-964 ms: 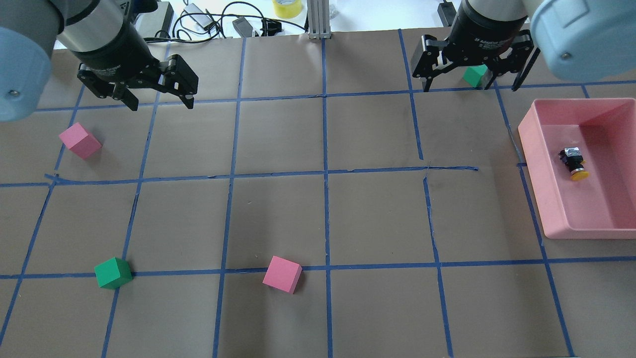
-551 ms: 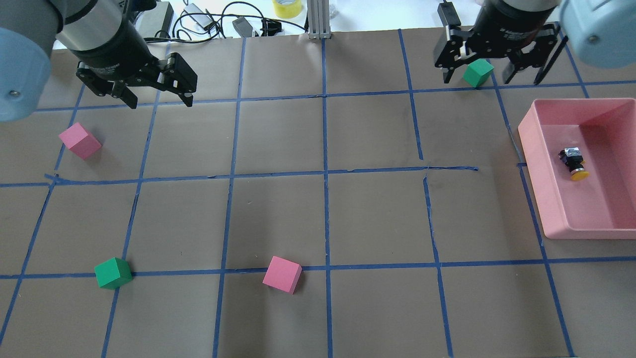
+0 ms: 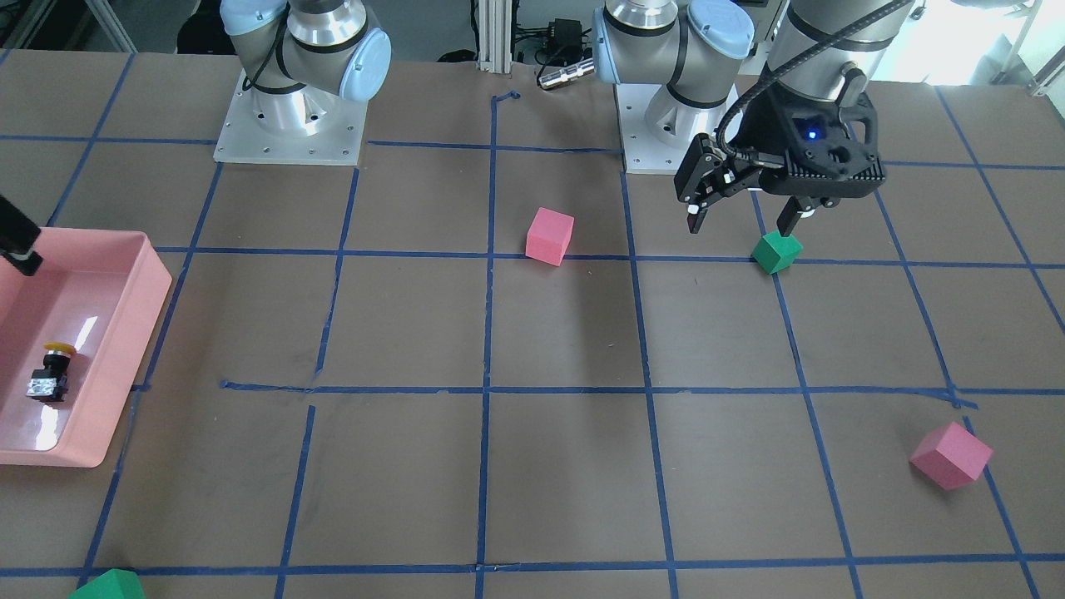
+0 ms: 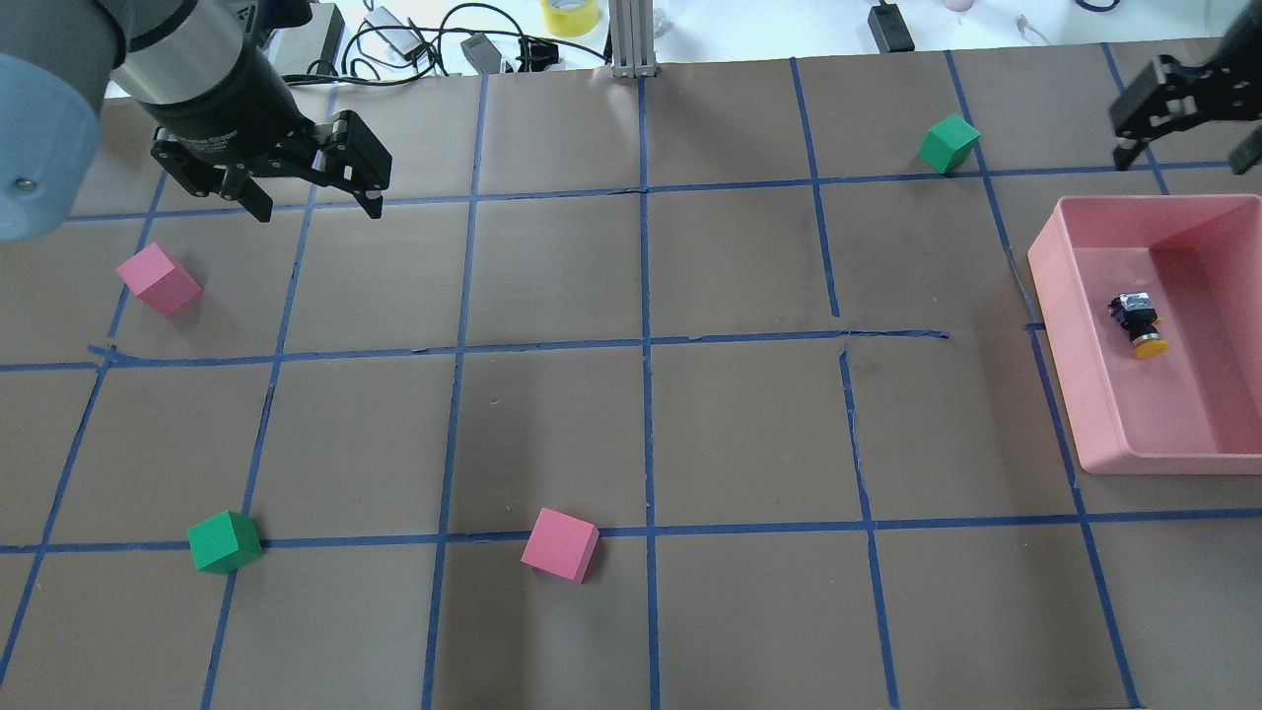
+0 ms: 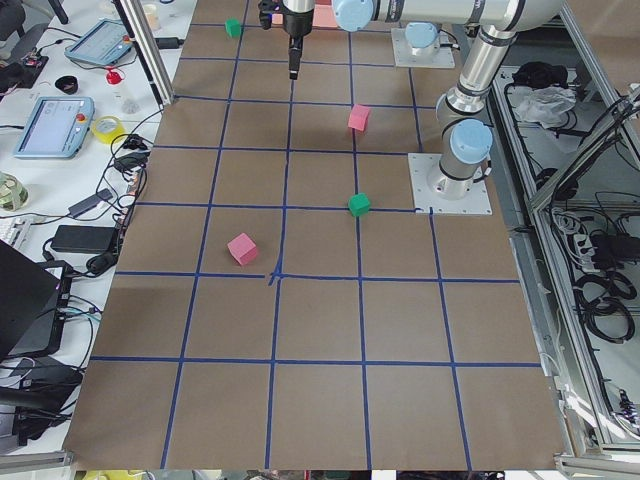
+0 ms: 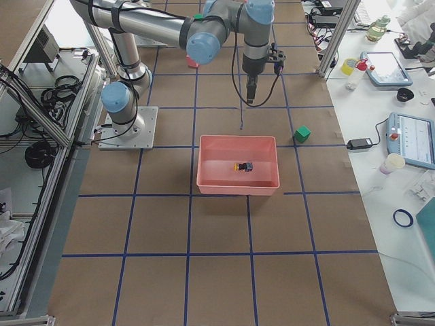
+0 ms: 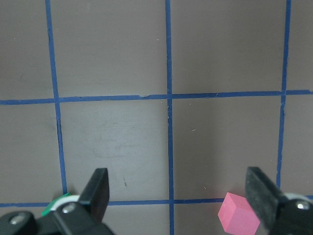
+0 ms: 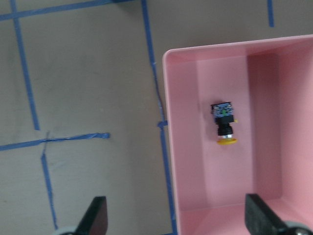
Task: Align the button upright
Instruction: 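Move the right gripper over the pink bin above the push button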
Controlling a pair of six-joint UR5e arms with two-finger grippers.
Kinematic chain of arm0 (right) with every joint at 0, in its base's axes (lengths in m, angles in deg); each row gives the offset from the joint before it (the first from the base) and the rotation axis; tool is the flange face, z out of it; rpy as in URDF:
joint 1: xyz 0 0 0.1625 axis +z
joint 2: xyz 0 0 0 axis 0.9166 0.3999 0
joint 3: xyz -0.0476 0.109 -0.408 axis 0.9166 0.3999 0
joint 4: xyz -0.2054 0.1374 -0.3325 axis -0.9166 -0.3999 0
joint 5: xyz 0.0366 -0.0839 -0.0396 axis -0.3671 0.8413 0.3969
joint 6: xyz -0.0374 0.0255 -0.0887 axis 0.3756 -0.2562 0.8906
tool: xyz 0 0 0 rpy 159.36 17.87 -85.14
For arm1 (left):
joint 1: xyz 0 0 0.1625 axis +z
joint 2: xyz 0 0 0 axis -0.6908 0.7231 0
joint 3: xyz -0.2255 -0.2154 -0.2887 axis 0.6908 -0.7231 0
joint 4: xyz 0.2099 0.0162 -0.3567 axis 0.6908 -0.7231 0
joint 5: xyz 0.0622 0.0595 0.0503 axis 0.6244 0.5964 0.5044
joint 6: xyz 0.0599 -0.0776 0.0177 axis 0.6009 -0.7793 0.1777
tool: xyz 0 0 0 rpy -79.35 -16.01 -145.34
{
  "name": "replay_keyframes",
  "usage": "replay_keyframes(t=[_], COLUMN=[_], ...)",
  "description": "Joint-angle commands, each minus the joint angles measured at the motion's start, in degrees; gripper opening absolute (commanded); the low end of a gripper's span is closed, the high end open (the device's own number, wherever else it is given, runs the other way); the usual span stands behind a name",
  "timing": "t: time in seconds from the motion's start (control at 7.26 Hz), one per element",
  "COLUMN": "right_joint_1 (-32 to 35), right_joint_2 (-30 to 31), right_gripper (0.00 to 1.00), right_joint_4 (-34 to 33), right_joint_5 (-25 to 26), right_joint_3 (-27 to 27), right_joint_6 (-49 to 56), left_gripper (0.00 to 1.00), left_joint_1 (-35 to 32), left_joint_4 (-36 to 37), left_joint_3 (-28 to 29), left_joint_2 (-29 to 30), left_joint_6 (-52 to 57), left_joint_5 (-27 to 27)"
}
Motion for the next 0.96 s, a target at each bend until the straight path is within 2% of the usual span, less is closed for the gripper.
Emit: replay_keyframes(t=[0.0, 0.28, 0.41, 0.55, 0.83], right_joint_1=[-7.47, -7.65, -7.65, -7.57, -7.57], right_joint_2=[-6.63, -8.60, -8.78, -8.86, -10.00], right_gripper=[1.00, 1.00, 1.00, 1.00, 1.00], right_joint_4=[-7.58, -17.16, -25.14, -30.18, -33.12], right_joint_5=[0.57, -0.21, -0.30, -0.30, -0.21], right_joint_3=[-0.76, -8.20, -13.81, -18.04, -19.75], right_joint_6=[8.30, 10.89, 11.32, 11.33, 11.41], left_gripper=[1.00, 1.00, 1.00, 1.00, 1.00], left_joint_1=[0.02, 0.02, 0.02, 0.02, 0.02], left_joint_4=[-0.04, -0.04, -0.04, -0.04, -0.04], left_joint_3=[0.03, -0.06, -0.06, -0.06, -0.06], left_joint_2=[-0.12, -0.12, -0.12, -0.12, -0.12], left_joint_6=[0.10, 0.10, 0.10, 0.10, 0.10], left_joint_5=[-0.07, 0.02, 0.02, 0.02, 0.02])
